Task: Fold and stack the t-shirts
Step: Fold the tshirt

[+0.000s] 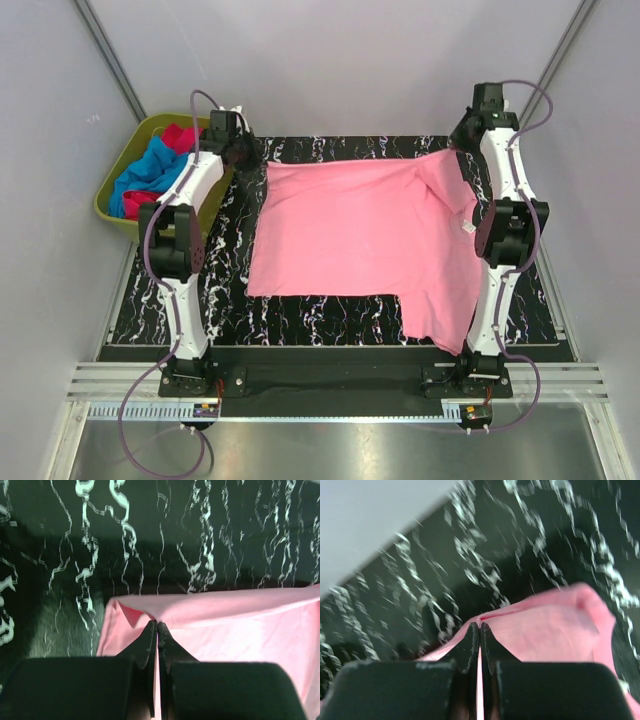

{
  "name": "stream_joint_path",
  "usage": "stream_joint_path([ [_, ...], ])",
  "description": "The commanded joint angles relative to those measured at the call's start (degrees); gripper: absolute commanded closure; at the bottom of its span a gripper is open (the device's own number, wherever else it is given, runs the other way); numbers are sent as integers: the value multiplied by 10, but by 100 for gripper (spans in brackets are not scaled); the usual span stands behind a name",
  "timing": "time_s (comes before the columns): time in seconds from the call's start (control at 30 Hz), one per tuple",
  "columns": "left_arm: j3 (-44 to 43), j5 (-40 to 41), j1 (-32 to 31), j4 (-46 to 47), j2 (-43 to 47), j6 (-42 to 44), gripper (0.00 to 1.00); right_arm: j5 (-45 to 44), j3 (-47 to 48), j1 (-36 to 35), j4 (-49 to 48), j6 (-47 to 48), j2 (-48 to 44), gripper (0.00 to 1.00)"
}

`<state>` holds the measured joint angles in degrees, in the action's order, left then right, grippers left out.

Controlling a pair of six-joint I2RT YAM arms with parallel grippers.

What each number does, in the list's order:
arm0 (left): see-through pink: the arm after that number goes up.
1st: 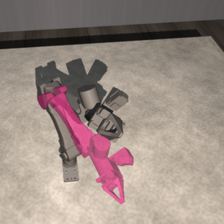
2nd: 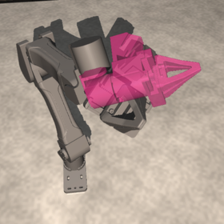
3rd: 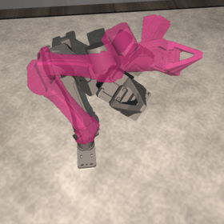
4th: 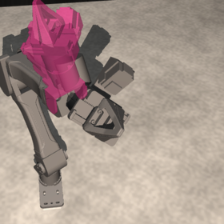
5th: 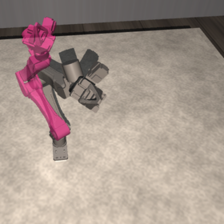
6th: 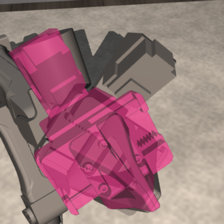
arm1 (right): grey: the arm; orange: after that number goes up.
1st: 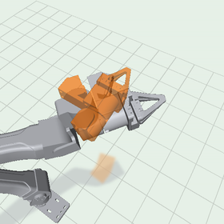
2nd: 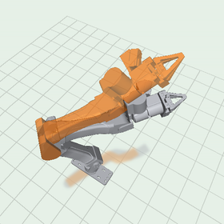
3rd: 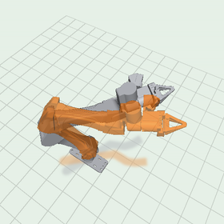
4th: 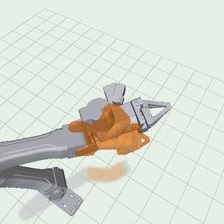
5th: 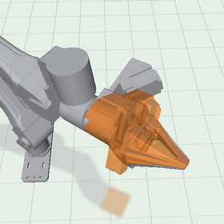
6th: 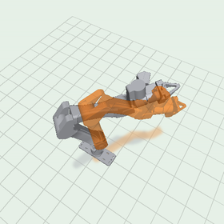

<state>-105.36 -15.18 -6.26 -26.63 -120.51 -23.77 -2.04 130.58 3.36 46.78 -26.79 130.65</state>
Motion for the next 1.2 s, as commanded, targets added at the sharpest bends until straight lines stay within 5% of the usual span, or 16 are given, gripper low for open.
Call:
stream_joint_path([
  [0.0, -33, -3, 6, 66, -24, 12, 100, 0, 87, -3, -6, 15, 44, 100],
  [0.73, -24, -3, 40, 90, -34, 28, 100, 55, -40, -6, 13, 46, -38, 100],
  [1.17, 133, -18, 40, 27, 57, 8, 100, 56, -153, -15, 67, 42, -108, 100],
])
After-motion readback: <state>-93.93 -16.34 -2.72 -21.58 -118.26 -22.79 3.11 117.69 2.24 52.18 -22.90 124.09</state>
